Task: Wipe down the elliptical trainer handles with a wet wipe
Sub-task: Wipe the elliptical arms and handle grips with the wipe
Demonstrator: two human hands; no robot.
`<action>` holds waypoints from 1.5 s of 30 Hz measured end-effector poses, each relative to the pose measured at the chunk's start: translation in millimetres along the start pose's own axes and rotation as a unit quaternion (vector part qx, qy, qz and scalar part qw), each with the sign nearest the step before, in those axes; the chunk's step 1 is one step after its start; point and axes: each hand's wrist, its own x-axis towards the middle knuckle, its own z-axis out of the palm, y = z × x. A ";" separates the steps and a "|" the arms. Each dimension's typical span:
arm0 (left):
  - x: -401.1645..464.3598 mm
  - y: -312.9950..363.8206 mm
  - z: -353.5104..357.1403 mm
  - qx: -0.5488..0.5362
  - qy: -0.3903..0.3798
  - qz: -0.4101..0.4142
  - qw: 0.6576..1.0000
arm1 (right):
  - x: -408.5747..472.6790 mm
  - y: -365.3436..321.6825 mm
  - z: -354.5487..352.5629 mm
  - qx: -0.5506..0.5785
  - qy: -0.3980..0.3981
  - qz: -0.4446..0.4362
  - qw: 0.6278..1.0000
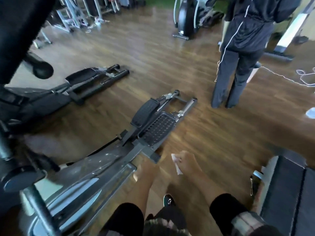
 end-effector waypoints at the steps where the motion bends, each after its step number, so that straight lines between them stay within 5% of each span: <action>1: 12.8 7.1 -2.0 -0.009 0.021 -0.015 1.000 | 18.9 -1.6 -5.6 -0.007 -0.012 -0.003 1.000; 13: 154.2 99.1 -93.2 -0.048 0.095 -0.079 0.991 | 230.2 -46.8 -48.5 -0.069 -0.083 -0.004 0.994; 24: 218.1 111.7 -163.7 -0.138 0.187 -0.228 0.946 | 370.8 -131.3 -33.8 -0.021 -0.198 -0.187 0.962; 33: 216.4 120.3 -265.5 -0.196 0.342 -0.350 0.850 | 424.9 -246.9 -15.1 -0.011 -0.281 -0.346 0.895; 45: 119.6 109.8 -422.1 0.007 0.559 -0.367 0.744 | 369.4 -367.9 18.9 0.122 -0.299 -0.579 0.749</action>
